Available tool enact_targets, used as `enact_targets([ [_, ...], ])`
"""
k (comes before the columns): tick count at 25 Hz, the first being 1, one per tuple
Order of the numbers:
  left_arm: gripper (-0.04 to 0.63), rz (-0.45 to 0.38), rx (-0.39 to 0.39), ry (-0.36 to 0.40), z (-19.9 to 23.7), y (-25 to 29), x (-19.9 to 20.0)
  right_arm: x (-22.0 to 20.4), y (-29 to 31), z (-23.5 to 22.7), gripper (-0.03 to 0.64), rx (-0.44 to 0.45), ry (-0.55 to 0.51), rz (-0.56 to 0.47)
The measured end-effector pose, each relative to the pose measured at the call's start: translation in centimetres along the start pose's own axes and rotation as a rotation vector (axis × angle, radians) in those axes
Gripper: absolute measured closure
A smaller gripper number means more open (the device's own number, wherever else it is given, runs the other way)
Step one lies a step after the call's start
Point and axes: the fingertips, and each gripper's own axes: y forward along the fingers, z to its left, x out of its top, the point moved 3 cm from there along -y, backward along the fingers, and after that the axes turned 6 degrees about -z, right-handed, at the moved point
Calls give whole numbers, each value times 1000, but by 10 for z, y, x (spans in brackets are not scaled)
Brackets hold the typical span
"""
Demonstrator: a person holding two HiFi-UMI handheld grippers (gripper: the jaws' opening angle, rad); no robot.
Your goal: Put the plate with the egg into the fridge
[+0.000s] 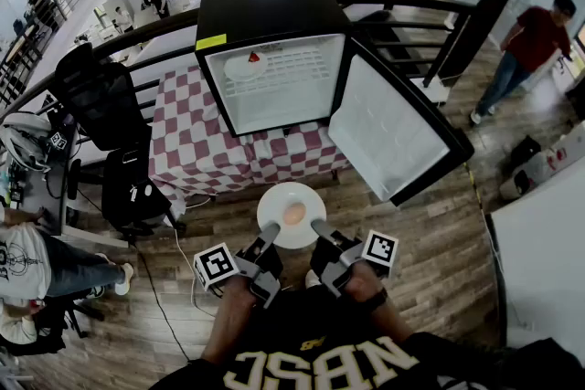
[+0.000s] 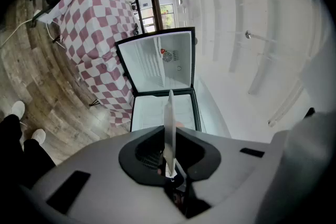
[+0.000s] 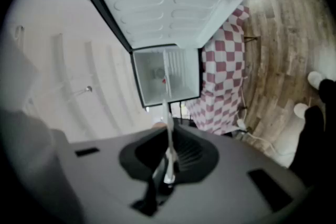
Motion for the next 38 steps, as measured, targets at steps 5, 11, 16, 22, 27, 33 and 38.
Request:
enact_targets([
  [5, 543, -17, 2, -50, -1, 13, -15, 17, -9, 3, 586, -7, -18, 23],
  [11, 542, -36, 52, -65, 13, 18, -43, 31, -27, -19, 586, -96, 48, 12],
  [16, 540, -65, 75, -110, 25, 11, -55, 29, -36, -33, 586, -100, 97, 39],
  [22, 540, -92, 86, -127, 31, 11, -54, 33, -29, -35, 584, -71, 120, 68],
  [27, 538, -101, 79, -161, 33, 21, -37, 35, -10, -33, 584, -72, 116, 69],
  [33, 535, -79, 64, -200, 38, 55, 5, 54, 34, -25, 584, -97, 95, 25],
  [38, 535, -58, 41, -216, 31, 86, 54, 68, 88, -7, 584, -104, 64, 5],
])
